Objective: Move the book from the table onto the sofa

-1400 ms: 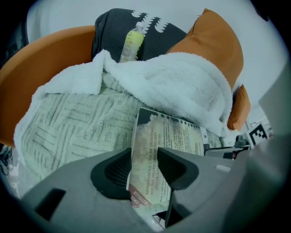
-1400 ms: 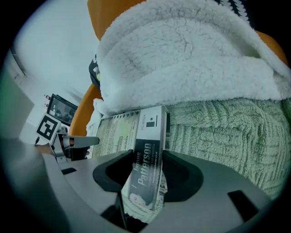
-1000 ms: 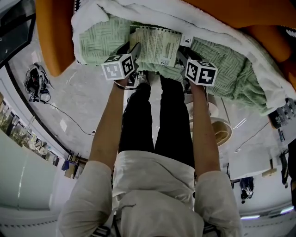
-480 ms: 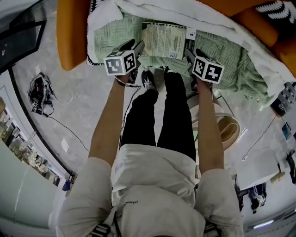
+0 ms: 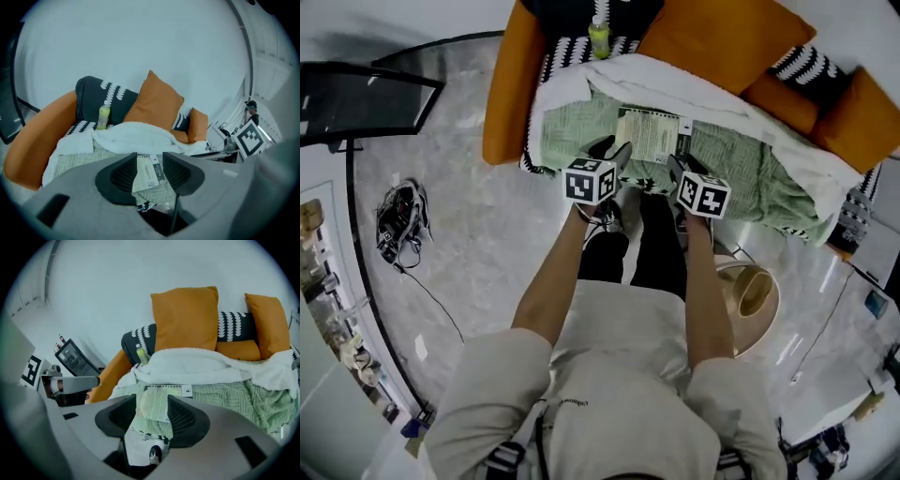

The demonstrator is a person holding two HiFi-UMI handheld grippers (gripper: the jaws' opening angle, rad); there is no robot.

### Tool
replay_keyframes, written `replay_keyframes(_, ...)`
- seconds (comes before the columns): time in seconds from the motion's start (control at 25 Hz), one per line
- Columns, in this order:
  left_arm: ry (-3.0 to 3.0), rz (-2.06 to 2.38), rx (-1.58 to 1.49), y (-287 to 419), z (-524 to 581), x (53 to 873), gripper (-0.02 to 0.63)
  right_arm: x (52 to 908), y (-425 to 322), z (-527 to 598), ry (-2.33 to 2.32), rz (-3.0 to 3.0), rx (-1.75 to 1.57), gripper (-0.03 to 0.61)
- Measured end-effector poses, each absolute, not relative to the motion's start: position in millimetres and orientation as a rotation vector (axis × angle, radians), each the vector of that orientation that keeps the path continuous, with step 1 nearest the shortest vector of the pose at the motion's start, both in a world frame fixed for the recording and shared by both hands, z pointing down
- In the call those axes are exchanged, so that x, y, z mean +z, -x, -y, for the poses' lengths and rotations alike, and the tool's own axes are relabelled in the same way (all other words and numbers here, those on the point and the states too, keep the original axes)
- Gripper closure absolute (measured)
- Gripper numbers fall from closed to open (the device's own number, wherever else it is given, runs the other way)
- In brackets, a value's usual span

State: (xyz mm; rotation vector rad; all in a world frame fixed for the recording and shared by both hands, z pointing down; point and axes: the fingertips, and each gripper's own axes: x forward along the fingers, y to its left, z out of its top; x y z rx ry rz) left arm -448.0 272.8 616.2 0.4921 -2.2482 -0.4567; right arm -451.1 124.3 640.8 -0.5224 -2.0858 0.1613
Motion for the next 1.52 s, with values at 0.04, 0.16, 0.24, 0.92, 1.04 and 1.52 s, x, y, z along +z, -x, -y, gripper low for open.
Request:
replay_keyframes(0.04,-0.498,2.257,-0.465,441.9,-271.4,605.5,0.437,630.4,444.6,-127.1,0.525,2.095,0.167,0.385)
replay_keyframes(0.16,-0.492,2.292,-0.503,423.0,-267.5,573.3,0.436,605.7,421.9,-133.1,0.529,2.116,0.181,0.383)
replay_keyframes(0.24,-0.470,2.310,-0.546,409.9,-266.2,553.8,0.436,594.0,406.7,-138.3,0.523,2.125,0.209,0.383)
replay_keyframes(0.92,-0.508,2.224,-0.454,295.5,-242.4,545.4,0.437,550.9,310.1,-164.0,0.724,2.244,0.032,0.463)
replay_keyframes(1.04,-0.523,2.219,-0.401,297.1,-239.2,550.5,0.447,551.1,312.7,-154.8,0.698,2.252,0.022,0.507)
replay_keyframes(1.52,-0.441,2.296,-0.373,308.5,-260.0,541.1,0.603,540.4,318.1,-130.2,0.561,2.320,0.140,0.572)
